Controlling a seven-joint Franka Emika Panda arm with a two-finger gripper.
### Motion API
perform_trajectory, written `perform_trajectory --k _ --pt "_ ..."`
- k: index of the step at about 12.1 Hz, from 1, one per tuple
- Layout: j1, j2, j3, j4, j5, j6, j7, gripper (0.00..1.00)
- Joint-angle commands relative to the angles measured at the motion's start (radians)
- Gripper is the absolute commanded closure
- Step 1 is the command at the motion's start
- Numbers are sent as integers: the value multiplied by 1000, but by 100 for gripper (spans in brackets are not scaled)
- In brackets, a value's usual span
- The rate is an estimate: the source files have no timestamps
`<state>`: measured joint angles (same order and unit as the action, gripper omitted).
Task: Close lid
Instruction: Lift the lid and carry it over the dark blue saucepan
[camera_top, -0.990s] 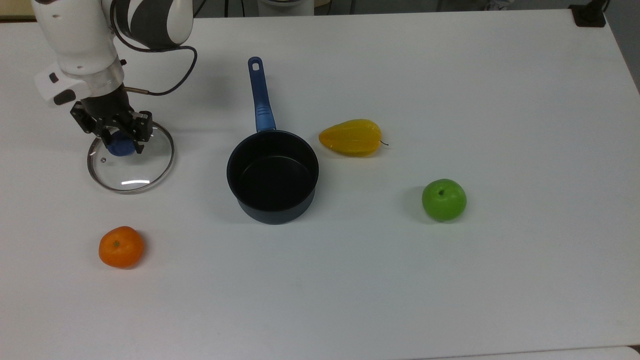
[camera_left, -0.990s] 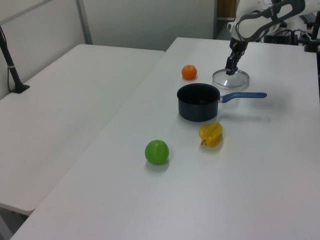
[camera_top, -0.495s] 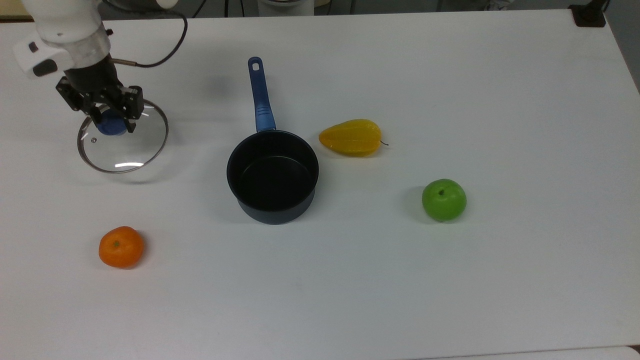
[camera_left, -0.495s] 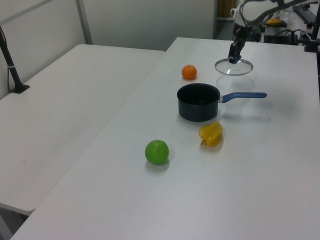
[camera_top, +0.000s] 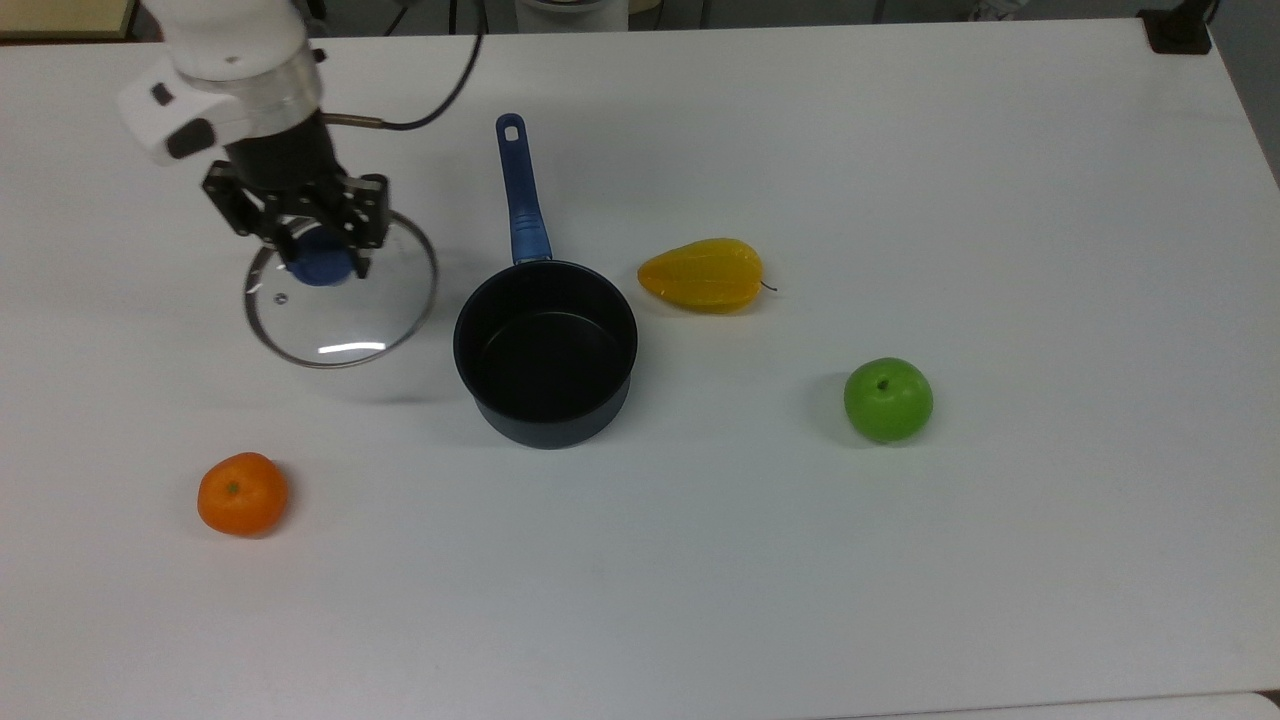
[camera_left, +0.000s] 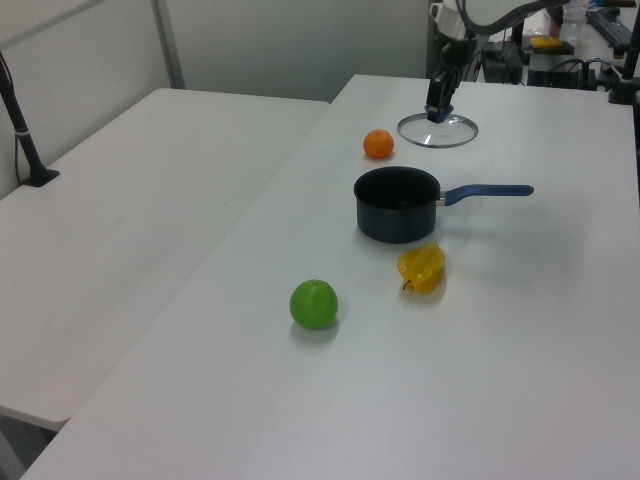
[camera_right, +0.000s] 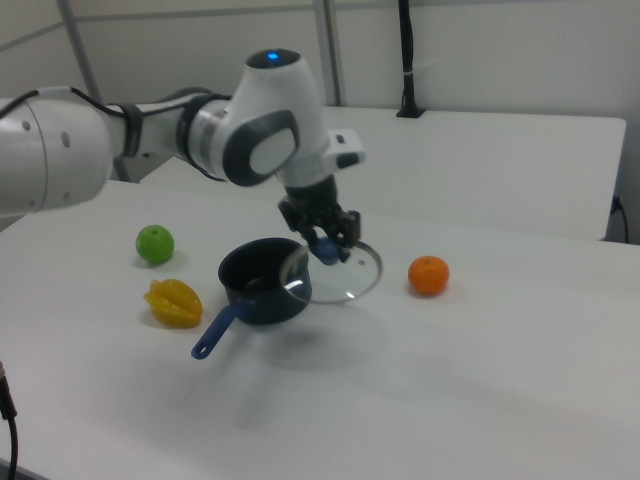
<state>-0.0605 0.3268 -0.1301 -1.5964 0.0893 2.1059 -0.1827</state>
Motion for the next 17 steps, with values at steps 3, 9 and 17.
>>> perform_trajectory --k 3,9,17 --pt "155 -6 -20 67 -2 -115 83 61" --pt "252 43 -36 93 -6 -96 137 61" --pt "292 106 -37 118 -60 -50 190 61"
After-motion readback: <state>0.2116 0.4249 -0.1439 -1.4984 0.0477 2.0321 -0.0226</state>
